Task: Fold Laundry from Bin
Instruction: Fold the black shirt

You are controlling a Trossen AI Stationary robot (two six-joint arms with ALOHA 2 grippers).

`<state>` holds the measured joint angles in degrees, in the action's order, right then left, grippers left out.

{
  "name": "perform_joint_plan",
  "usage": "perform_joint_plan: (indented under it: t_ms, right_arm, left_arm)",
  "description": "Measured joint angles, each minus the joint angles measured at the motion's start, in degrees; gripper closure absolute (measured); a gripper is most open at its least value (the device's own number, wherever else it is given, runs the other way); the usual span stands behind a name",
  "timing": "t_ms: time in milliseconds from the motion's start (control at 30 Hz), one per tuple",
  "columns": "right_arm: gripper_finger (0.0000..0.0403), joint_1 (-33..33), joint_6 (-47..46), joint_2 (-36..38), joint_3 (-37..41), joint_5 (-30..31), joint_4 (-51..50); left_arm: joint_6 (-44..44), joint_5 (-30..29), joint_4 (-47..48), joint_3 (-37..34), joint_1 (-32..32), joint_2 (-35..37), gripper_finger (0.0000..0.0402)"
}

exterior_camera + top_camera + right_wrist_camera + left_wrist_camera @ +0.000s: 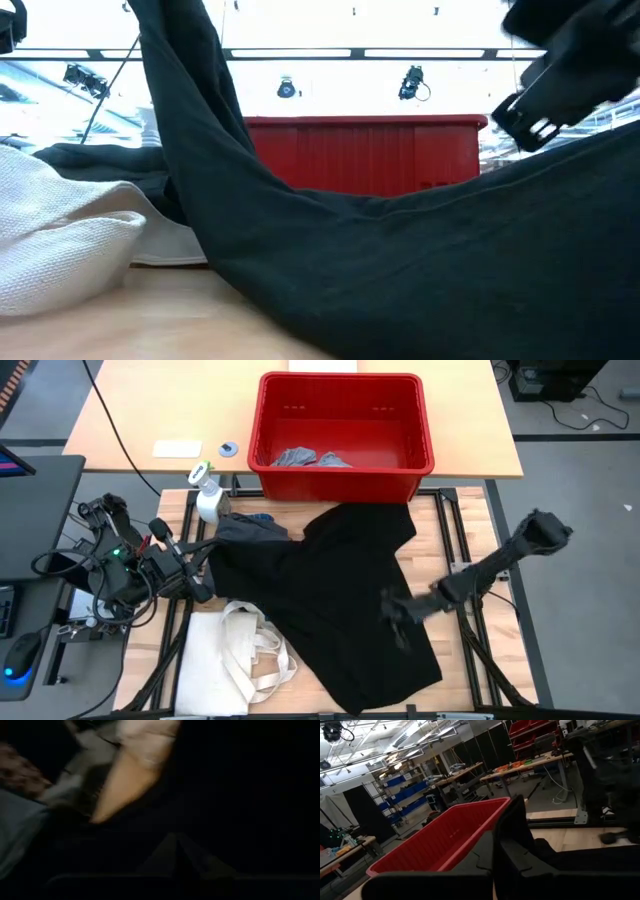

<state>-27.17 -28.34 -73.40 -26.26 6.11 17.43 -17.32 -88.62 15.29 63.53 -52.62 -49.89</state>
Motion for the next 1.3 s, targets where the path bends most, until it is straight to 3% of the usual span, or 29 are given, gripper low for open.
perform_joint_plan:
  t_ms: [100,233,367,533,733,867,1000,1300]
  right_arm:
    - [0.0382,-7.36,1.68,-7.07,-1.62,3.05,10.52]
    - [0.0351,-13.81,3.88,-17.16,-12.19,4.03,9.00]
    - [0.0288,-17.08,1.12,-27.07,-27.38,4.18,-6.93]
    - [0.0193,-17.34,-9.86,-37.36,-45.61,4.51,-31.87]
    - [0.0139,-17.45,-20.53,-44.89,-59.60,3.69,-43.73]
    - [0.0144,-17.46,-27.55,-47.82,-63.98,4.82,-49.79]
    - [0.0172,-16.88,-30.79,-50.14,-64.96,3.87,-49.37]
    - [0.0300,-16.33,-40.88,-50.39,-64.17,6.30,-51.57]
  left_arm:
    - [0.00,0.00,0.02,-0.02,0.00,0.00,0.0388]
    - [0.00,0.00,0.02,-0.02,0.00,0.00,0.0388]
    - [-0.28,0.00,0.02,-0.01,0.00,0.00,0.0388]
    - [-0.28,0.00,0.02,0.00,0.00,0.00,0.0388]
    - [-0.37,0.00,0.02,-0.01,0.00,0.00,0.0388]
    - [-0.95,0.00,0.04,-0.01,0.00,0.00,0.0388]
    - [-3.78,0.00,0.11,-0.01,0.00,0.02,0.0388]
    - [-4.55,0.00,0.11,-0.02,0.00,0.02,0.0388]
